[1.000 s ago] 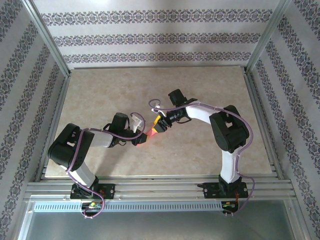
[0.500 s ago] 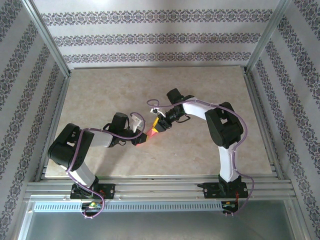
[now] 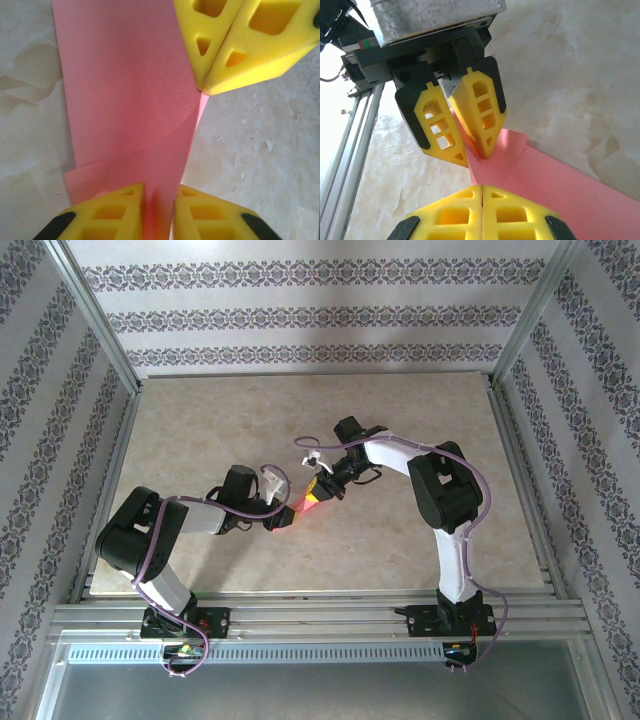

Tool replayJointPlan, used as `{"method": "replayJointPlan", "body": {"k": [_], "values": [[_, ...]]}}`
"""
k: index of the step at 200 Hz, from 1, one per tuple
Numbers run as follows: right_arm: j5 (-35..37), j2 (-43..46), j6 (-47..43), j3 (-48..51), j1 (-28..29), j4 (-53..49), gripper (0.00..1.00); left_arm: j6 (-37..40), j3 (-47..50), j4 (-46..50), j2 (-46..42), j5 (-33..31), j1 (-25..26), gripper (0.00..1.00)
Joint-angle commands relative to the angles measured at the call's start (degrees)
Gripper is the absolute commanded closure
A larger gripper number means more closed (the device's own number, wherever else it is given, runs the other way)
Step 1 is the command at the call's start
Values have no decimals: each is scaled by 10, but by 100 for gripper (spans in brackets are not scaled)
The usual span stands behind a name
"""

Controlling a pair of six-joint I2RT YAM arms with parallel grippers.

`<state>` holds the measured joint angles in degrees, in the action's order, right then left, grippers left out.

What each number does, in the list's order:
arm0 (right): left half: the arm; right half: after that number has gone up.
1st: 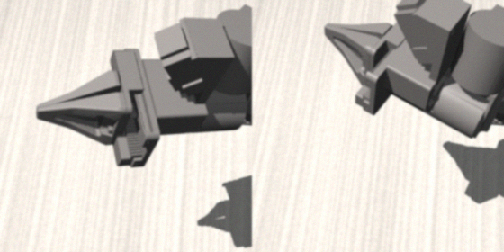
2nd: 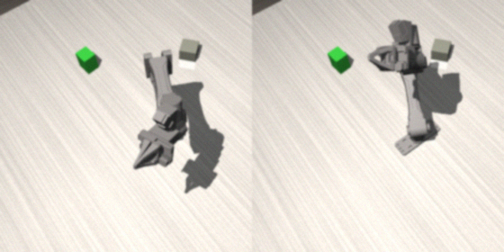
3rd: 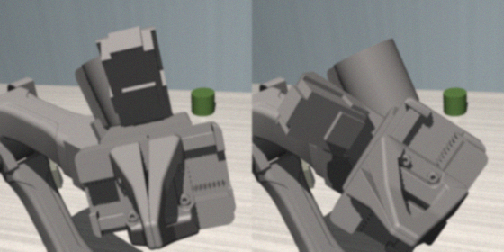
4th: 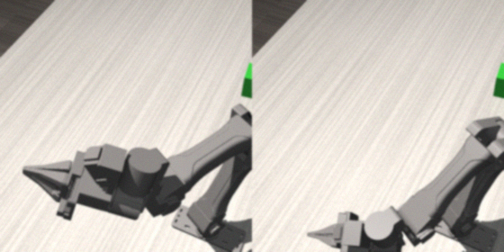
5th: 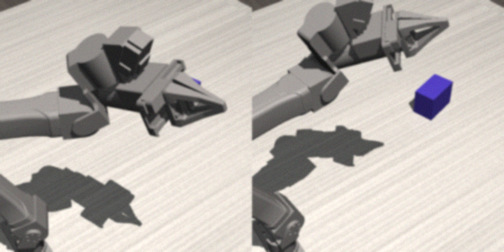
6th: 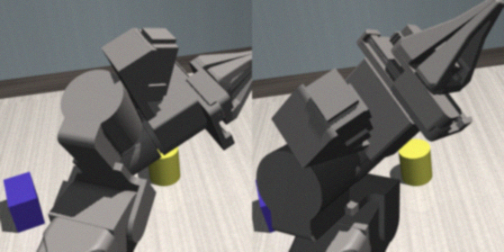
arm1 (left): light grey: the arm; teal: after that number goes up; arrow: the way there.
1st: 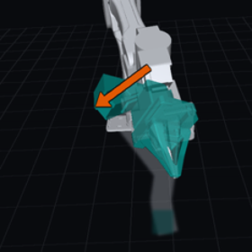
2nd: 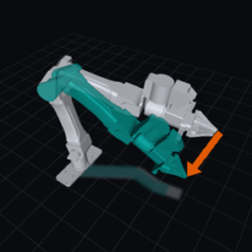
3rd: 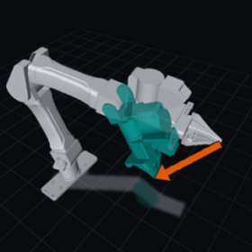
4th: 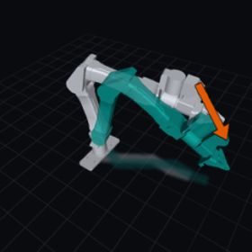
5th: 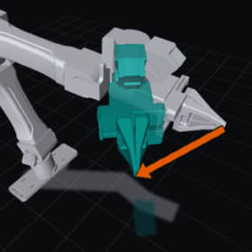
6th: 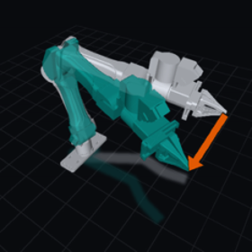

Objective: Fold a paper plane with a square sheet of paper (pick it up from the middle)

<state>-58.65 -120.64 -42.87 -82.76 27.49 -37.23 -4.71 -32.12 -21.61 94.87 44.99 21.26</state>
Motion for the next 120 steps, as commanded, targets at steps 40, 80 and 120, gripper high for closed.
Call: {"method": "replayJointPlan", "body": {"k": [40, 80, 120], "values": [[-47, -5, -19, -19, -9, -20, 99, 18, -7, -6, 1, 5, -6, 65], [-61, -12, -4, -30, -13, -22, 99, 26, -7, -7, 3, -5, -1, 65], [-59, -17, -3, -35, -13, -28, 99, 30, -8, -5, 4, -29, 4, 72]]}}
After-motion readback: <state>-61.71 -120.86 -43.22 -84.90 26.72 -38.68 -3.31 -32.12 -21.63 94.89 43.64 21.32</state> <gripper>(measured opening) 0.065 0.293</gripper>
